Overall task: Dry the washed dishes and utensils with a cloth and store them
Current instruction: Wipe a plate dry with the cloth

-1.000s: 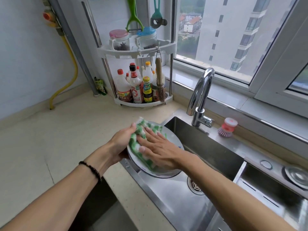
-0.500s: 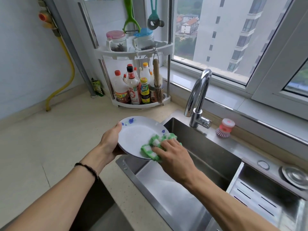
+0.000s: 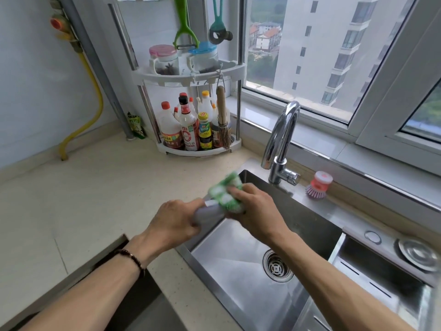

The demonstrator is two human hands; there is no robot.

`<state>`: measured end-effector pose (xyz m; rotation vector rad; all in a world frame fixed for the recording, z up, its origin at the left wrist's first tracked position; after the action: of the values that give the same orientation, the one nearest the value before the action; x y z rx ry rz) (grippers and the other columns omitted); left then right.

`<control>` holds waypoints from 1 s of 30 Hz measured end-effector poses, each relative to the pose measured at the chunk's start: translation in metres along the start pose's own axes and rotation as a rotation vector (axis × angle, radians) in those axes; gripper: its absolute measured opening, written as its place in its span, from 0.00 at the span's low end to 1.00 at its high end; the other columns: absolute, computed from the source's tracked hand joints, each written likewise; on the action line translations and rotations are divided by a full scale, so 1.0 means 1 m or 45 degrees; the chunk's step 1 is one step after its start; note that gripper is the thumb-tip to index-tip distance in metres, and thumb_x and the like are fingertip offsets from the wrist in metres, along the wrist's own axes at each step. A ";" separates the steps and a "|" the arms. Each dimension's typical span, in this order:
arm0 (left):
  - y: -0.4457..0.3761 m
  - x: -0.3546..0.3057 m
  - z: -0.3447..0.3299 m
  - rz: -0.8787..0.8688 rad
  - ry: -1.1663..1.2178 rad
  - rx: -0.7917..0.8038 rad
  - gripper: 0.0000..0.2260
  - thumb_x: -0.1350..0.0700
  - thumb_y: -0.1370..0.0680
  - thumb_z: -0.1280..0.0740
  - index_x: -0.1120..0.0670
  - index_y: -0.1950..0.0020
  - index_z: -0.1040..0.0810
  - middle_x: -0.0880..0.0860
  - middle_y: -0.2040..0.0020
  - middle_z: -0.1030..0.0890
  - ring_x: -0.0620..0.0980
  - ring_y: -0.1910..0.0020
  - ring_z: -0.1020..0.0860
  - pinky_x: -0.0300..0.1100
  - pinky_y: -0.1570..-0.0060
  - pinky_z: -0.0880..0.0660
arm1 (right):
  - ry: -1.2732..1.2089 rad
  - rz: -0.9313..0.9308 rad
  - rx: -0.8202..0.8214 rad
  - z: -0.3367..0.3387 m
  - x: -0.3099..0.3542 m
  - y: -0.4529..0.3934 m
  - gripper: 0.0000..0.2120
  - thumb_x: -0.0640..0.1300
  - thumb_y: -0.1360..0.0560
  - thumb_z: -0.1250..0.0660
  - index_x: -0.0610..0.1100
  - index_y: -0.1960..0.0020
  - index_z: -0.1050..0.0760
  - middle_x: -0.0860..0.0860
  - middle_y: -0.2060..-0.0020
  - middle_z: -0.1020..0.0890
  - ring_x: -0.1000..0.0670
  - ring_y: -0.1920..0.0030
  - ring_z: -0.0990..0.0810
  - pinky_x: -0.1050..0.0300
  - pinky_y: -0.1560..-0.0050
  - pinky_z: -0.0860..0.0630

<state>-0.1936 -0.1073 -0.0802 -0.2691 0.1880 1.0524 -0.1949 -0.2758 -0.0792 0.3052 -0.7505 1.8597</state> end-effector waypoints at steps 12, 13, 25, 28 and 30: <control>-0.005 -0.011 0.015 0.407 0.791 0.001 0.26 0.54 0.38 0.23 0.50 0.41 0.22 0.48 0.51 0.17 0.49 0.55 0.17 0.51 0.55 0.18 | -0.659 -0.595 -0.041 -0.032 0.023 -0.016 0.32 0.70 0.23 0.49 0.65 0.22 0.45 0.49 0.20 0.44 0.48 0.20 0.47 0.40 0.22 0.45; -0.004 -0.011 0.015 0.424 0.811 -0.011 0.25 0.53 0.39 0.23 0.50 0.43 0.22 0.49 0.51 0.17 0.49 0.55 0.17 0.51 0.55 0.18 | -0.633 -0.638 -0.068 -0.030 0.020 -0.020 0.34 0.70 0.25 0.50 0.63 0.21 0.46 0.48 0.20 0.41 0.47 0.21 0.44 0.40 0.23 0.45; -0.004 -0.006 0.032 0.416 0.704 -0.027 0.22 0.58 0.34 0.22 0.51 0.43 0.23 0.47 0.53 0.19 0.48 0.56 0.19 0.44 0.59 0.20 | -0.836 -0.580 -0.084 -0.042 0.016 -0.035 0.18 0.62 0.19 0.50 0.56 0.43 0.25 0.49 0.38 0.25 0.48 0.34 0.28 0.45 0.29 0.35; -0.006 -0.005 0.033 0.403 0.716 -0.029 0.21 0.59 0.34 0.22 0.51 0.43 0.22 0.48 0.53 0.17 0.48 0.56 0.18 0.46 0.56 0.19 | -0.676 -0.321 -0.007 -0.050 0.046 -0.024 0.22 0.62 0.20 0.50 0.63 0.28 0.33 0.53 0.21 0.41 0.54 0.22 0.47 0.51 0.22 0.52; -0.005 -0.010 0.037 0.381 0.689 -0.057 0.22 0.59 0.34 0.21 0.49 0.44 0.23 0.46 0.54 0.19 0.48 0.57 0.19 0.43 0.59 0.20 | -0.872 -0.468 -0.065 -0.041 0.031 -0.025 0.22 0.65 0.21 0.48 0.59 0.35 0.25 0.48 0.29 0.28 0.50 0.28 0.32 0.51 0.27 0.38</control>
<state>-0.1929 -0.1063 -0.0419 -0.5772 0.7090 1.2636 -0.1791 -0.2209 -0.0855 1.0074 -1.1082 1.3749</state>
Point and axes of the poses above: each hand's wrist, its own y-axis away from the middle knuckle, its own z-axis out of the back of the hand, x = y × z, the point moved 8 cm from there along -y, towards the middle knuckle
